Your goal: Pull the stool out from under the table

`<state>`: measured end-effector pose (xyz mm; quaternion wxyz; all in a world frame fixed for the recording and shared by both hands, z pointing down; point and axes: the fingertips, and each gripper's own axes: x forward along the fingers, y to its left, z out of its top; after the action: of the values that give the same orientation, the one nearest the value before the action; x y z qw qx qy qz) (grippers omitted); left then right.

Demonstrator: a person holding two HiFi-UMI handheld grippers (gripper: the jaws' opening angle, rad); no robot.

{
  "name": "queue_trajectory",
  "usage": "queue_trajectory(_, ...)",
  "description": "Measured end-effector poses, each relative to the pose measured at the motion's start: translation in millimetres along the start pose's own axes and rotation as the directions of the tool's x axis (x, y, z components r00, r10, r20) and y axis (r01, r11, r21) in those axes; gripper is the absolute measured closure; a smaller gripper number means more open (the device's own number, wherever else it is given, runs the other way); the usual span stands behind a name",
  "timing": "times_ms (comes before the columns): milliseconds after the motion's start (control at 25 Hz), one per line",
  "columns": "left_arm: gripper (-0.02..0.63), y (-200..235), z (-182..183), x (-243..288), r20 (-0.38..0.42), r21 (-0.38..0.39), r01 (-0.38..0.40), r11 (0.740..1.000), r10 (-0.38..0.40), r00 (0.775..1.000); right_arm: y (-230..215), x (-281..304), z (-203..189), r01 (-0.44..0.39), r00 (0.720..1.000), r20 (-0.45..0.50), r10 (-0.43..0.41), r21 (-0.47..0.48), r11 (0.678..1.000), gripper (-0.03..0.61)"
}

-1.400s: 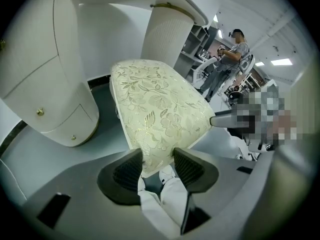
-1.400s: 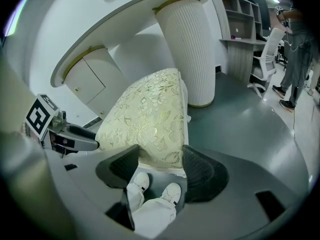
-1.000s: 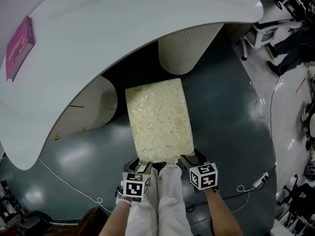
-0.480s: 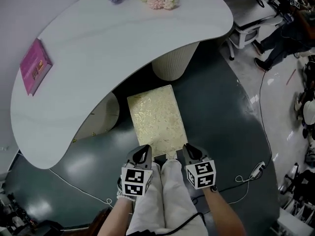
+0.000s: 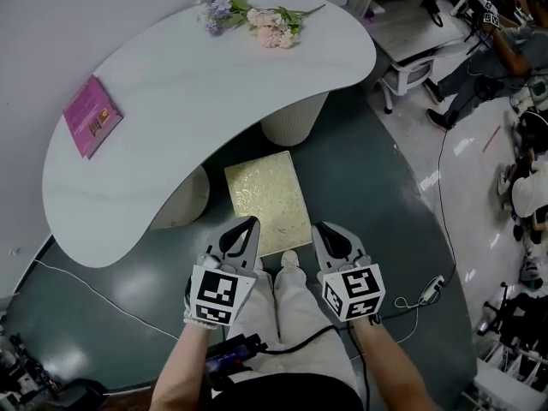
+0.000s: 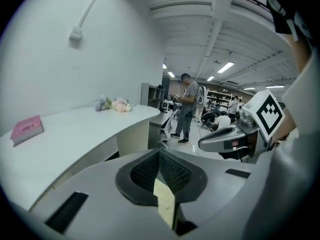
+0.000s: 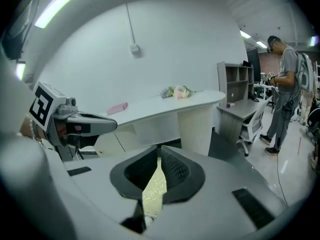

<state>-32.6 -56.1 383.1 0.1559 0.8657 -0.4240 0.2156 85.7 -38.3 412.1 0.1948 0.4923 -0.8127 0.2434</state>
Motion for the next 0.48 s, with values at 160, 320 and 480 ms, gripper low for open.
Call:
queue_trajectory(160,0.597,-2,51,-31,0.074,0.047,0.022,0.999,-0.025,0.997,3,-26,52,0.029,0.996,0.088,-0.025,-0.045,0.999,0.531)
queue_trajectory(320,0.597,1,92,-60,0.146,0.055,-0.004,0.999,-0.004,0.989,12,-52,87,0.034,0.987,0.158,-0.019,-0.094,0.995,0.530)
queue_trajectory(480,0.597,6,129,-85,0.215,0.032,-0.042,0.999,0.034,0.976,23,-75,112,0.041,0.978,0.209,-0.016,-0.114,0.993,0.531)
